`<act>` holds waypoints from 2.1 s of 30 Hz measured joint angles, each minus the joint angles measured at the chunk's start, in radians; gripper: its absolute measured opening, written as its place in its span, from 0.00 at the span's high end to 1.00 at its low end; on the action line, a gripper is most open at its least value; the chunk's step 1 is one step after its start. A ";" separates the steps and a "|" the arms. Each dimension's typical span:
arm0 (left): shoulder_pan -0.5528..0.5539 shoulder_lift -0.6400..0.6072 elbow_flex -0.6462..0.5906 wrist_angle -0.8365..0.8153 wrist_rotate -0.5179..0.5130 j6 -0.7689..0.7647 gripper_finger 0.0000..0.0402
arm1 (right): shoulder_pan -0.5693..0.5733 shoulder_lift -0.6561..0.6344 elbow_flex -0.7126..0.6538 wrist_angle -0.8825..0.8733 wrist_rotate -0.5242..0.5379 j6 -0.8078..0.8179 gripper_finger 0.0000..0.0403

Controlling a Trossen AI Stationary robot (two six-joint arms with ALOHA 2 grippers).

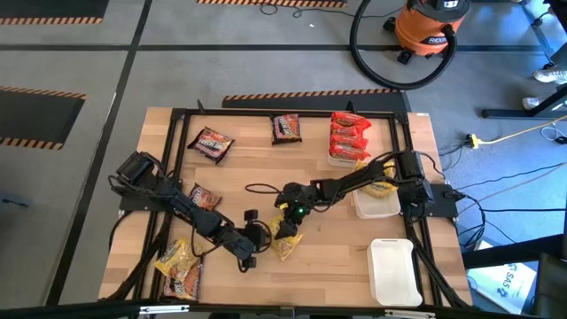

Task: Sort Maruchan noodles
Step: Put the yellow noodle pack into the middle white bin

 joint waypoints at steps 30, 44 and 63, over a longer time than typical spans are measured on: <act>-0.042 -0.179 -0.001 -0.148 0.009 0.094 0.73 | 0.020 -0.043 -0.004 0.004 0.008 -0.139 0.64; -0.106 -0.235 -0.001 -0.242 -0.018 0.045 0.73 | 0.052 -0.309 -0.003 -0.478 0.162 -0.328 0.70; -0.106 -0.235 0.001 -0.223 -0.039 0.026 0.73 | 0.235 -0.833 -0.001 -1.352 0.531 -0.336 0.69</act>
